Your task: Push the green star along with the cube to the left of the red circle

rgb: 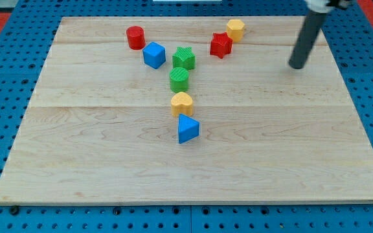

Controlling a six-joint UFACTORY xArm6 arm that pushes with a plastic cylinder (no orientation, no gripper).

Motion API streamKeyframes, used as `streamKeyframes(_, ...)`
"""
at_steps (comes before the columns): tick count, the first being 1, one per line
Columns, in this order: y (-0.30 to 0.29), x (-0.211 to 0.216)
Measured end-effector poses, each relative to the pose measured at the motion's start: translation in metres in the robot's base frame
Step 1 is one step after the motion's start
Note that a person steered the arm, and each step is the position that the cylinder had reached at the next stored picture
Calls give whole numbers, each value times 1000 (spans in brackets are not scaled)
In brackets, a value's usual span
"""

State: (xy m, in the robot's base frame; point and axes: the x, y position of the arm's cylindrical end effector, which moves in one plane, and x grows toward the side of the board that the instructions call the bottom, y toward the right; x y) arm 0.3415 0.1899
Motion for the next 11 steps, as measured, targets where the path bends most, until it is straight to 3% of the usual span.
streamKeyframes(2,-116,-4)
streamKeyframes(5,-244,-20)
streamKeyframes(7,-278,-8)
streamKeyframes(9,-373,-2)
streamKeyframes(10,-330,37)
streamKeyframes(11,-292,19)
